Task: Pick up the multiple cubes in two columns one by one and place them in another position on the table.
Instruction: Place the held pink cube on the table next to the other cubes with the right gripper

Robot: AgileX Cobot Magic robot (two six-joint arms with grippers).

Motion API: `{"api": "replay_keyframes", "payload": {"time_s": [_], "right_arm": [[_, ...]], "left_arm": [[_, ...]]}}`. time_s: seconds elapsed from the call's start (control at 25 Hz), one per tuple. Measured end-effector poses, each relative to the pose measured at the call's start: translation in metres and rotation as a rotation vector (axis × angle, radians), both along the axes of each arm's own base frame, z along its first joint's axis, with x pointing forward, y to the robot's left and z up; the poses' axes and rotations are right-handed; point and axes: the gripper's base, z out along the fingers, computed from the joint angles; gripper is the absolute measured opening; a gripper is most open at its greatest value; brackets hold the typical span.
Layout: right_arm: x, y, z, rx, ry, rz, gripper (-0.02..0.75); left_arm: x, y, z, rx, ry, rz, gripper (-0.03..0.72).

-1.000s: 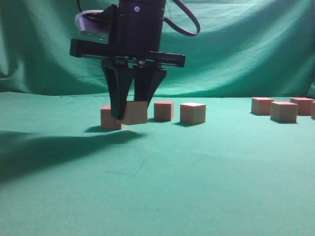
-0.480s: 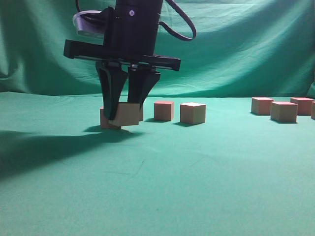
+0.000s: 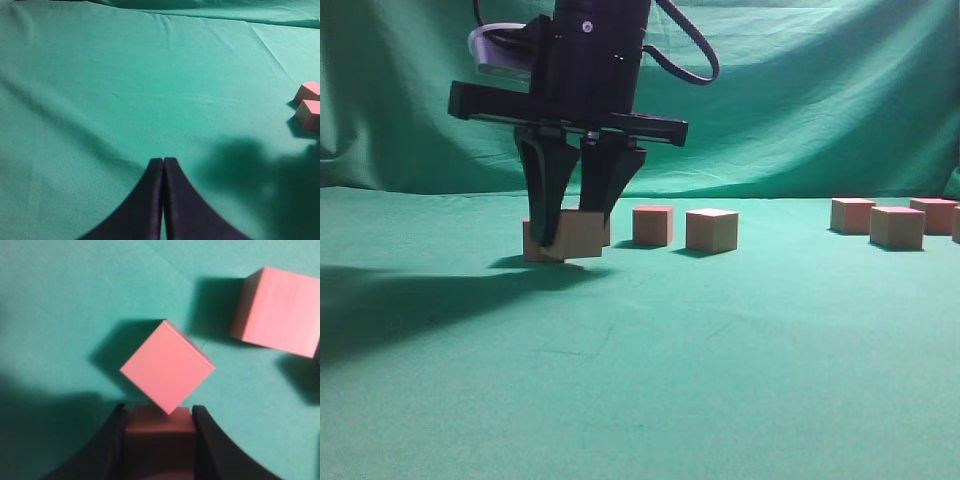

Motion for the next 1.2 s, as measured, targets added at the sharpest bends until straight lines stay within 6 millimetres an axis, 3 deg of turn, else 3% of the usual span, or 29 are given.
{"api": "replay_keyframes", "payload": {"time_s": [0.44, 0.68, 0.84, 0.88, 0.96, 1.08, 1.2], "right_arm": [[-0.002, 0.001, -0.009, -0.005, 0.041, -0.01, 0.256], [-0.002, 0.003, 0.008, -0.046, 0.076, 0.073, 0.601], [0.007, 0.009, 0.04, -0.012, 0.008, 0.088, 0.624], [0.009, 0.01, 0.049, -0.005, -0.021, 0.088, 0.666], [0.013, 0.008, 0.064, -0.006, -0.077, 0.087, 0.65], [0.012, -0.003, 0.095, -0.024, -0.179, 0.067, 0.65], [0.009, -0.027, 0.143, -0.012, -0.304, 0.0, 0.65]], "left_arm": [[0.0, 0.0, 0.0, 0.0, 0.0, 0.0, 0.0], [0.0, 0.0, 0.0, 0.0, 0.0, 0.0, 0.0], [0.0, 0.0, 0.0, 0.0, 0.0, 0.0, 0.0], [0.0, 0.0, 0.0, 0.0, 0.0, 0.0, 0.0], [0.0, 0.0, 0.0, 0.0, 0.0, 0.0, 0.0], [0.0, 0.0, 0.0, 0.0, 0.0, 0.0, 0.0], [0.0, 0.0, 0.0, 0.0, 0.0, 0.0, 0.0]]}}
